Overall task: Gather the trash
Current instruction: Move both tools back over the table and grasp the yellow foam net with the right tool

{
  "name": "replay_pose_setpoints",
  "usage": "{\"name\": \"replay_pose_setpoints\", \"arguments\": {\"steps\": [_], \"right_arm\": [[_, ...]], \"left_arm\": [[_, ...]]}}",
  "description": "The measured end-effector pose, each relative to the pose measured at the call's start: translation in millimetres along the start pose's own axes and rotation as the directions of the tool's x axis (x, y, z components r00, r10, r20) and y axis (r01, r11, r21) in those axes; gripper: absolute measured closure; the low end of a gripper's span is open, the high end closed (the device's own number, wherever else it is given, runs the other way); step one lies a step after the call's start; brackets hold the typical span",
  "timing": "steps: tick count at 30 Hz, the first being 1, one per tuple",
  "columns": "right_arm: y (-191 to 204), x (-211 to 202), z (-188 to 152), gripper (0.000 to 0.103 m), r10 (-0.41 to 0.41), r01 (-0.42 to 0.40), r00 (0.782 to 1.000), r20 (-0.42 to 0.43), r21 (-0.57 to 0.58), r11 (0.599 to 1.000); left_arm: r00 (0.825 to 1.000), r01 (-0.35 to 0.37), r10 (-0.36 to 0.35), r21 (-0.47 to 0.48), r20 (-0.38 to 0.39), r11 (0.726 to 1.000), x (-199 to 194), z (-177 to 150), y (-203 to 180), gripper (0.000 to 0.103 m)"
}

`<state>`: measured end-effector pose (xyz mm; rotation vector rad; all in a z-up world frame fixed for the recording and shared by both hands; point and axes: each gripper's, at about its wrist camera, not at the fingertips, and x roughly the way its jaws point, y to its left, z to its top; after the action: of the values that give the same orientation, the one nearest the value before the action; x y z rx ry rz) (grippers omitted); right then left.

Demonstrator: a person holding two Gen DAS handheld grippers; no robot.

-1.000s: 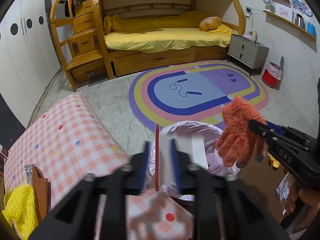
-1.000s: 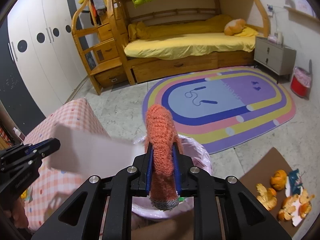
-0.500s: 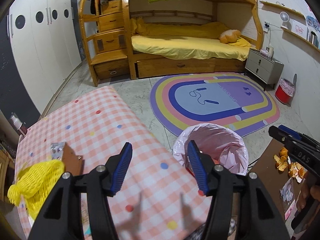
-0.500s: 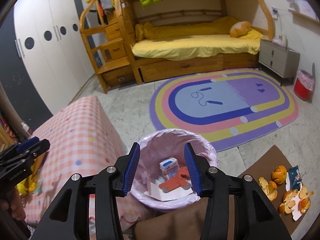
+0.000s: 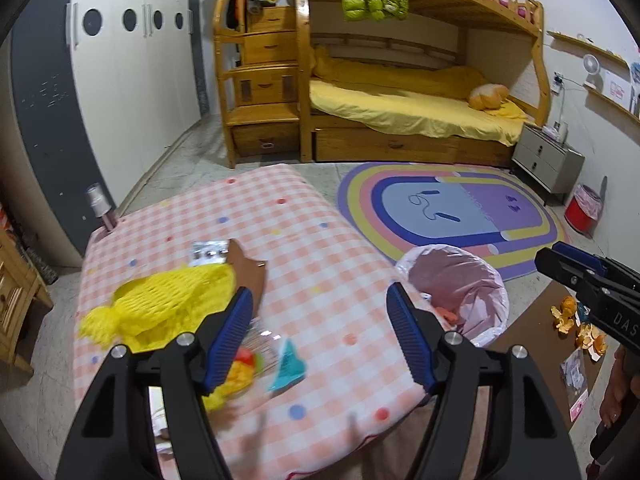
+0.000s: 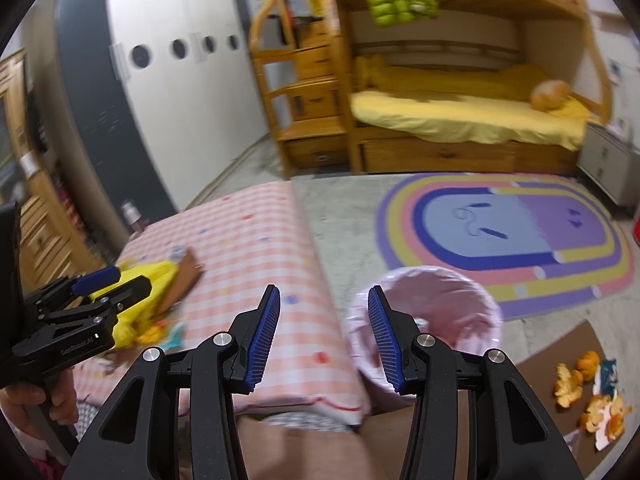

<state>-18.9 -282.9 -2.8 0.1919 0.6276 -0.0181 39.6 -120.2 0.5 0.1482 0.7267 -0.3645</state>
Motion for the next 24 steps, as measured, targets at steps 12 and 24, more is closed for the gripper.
{"name": "replay_pose_setpoints", "arguments": {"steps": [12,24], "right_arm": [[80,6,1,0.057,0.107,-0.109,0.994,-0.018,-0.175,0.979],[147,37,5,0.056,0.227,-0.244,0.970,-0.090,-0.271,0.931]], "left_arm": [[0.986,-0.166,0.166,-0.143,-0.010,0.976,-42,-42,93,0.034],[0.952,-0.306,0.296,-0.269,-0.080,0.913,-55,-76,165,0.034]]}}
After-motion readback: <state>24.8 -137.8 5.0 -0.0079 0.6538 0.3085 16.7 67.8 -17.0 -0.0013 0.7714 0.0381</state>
